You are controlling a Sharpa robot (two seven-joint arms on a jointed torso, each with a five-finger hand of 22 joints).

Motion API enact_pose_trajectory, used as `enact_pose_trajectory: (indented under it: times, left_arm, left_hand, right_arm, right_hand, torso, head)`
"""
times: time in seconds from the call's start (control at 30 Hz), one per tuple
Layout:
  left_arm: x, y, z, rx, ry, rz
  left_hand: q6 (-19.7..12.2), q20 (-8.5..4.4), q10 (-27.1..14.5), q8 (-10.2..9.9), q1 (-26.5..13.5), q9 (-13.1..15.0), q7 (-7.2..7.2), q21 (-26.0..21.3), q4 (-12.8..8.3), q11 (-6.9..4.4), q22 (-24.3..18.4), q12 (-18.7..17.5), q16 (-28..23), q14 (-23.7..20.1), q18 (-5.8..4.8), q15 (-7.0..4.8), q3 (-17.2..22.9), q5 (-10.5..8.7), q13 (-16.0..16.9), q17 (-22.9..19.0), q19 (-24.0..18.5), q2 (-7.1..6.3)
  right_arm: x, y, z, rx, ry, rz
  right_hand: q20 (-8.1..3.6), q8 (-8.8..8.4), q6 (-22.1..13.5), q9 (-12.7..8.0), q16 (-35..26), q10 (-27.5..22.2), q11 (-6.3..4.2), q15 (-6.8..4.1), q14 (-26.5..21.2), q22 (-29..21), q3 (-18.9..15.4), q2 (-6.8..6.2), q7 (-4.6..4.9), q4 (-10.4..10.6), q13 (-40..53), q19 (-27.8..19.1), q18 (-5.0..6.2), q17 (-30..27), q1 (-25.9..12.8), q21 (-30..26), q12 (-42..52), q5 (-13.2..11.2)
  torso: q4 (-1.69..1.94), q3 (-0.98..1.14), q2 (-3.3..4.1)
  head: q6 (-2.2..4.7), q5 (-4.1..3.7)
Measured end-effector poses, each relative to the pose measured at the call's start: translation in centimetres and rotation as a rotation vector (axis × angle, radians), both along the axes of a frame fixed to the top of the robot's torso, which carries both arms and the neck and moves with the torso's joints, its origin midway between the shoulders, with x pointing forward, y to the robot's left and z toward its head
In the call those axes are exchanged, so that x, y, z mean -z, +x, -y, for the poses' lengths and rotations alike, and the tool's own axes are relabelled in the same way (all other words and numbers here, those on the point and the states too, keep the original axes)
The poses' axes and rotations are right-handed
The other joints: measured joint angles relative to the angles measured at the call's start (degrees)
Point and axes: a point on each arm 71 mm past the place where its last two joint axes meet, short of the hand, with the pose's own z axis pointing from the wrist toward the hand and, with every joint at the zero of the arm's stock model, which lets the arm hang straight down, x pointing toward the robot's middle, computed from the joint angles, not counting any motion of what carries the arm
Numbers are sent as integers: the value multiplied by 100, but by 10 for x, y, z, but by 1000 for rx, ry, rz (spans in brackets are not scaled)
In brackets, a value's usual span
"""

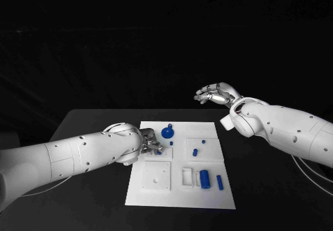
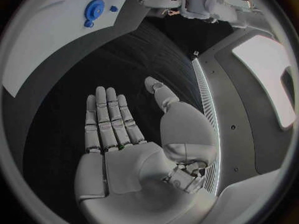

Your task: Assemble the parts on the task board

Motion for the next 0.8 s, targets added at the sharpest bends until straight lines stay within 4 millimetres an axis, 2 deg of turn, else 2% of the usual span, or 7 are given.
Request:
enact_pose_trajectory:
  times: [0.07,0.5,0.57,0.6,0.63,0.7,0.8]
  left_arm:
    - [0,1,1,2,2,-2]
    - [-2,3,2,7,7,-6]
    - [-2,3,2,6,8,-6]
    - [-2,3,1,5,9,-7]
    - [-1,3,0,4,10,-8]
    - [0,2,-2,1,12,-11]
    - [1,2,-6,-6,13,-12]
  left_hand:
    - [240,9,12,14,31,3,-236,0,11,-12,0,0,5,105,0,-143,10,0,0,-5,-34,31]
    - [260,9,-1,-56,49,-12,-258,0,22,2,16,0,28,107,0,-197,24,-74,-32,-42,-34,49]
    - [280,9,-17,-56,43,-11,-279,0,15,-14,24,34,46,98,0,-206,-1,-352,-60,-79,-34,-50]
    - [376,9,-22,-71,33,-10,-375,0,45,-17,24,34,46,85,0,-218,-32,-552,-72,-93,-34,-115]
    - [485,10,-227,-91,12,-9,-485,0,79,-139,24,34,69,47,0,-256,-66,-724,-88,-117,-34,-204]
    - [512,9,-326,-99,-26,-5,-512,-20,135,-203,25,39,73,27,0,-276,-122,-820,-108,-141,-34,-281]
    - [486,30,-342,-99,-211,11,-484,-28,193,-239,40,67,112,39,0,-287,-461,-789,-142,-189,-57,-356]
  right_arm:
    - [0,0,-1,-3,1,0]
    - [0,-2,-4,-11,2,-1]
    - [0,-2,-4,-10,2,-2]
    - [0,-2,-4,-10,2,-2]
    - [0,-2,-4,-10,2,-2]
    - [0,-2,-4,-10,1,-2]
    - [0,-1,-3,-8,1,-2]
  right_hand:
    - [0,0,0,0,0,0,0,0,0,0,0,0,0,0,-4,0,0,0,0,0,0,0]
    - [0,0,0,-4,0,0,0,-1,1,0,0,0,0,0,-15,0,1,-11,0,-22,0,0]
    - [0,0,0,-7,0,0,0,-1,1,3,0,0,0,0,-23,0,0,-13,0,-22,0,0]
    - [0,0,0,-7,0,0,0,-1,1,5,0,0,0,0,-23,0,0,-13,0,-22,0,0]
    - [0,0,0,-7,0,0,0,-1,1,5,0,0,0,0,-27,0,0,-18,0,-22,0,0]
    - [0,0,0,-14,0,0,0,1,-1,5,0,0,0,0,-32,0,1,-20,0,-22,0,0]
    - [0,0,0,-18,0,0,0,20,-21,5,0,0,0,0,-44,0,0,-29,0,-44,-22,22]
  torso:
    - [-1,0,0]
    - [-1,0,0]
    - [2,-1,0]
    - [2,-1,0]
    - [2,-2,0]
    - [2,-2,0]
    - [2,-4,0]
  head:
    - [-3,0]
    - [-5,-9]
    - [-8,-11]
    - [-9,-13]
    - [-10,-14]
    - [-10,-15]
    - [-11,-19]
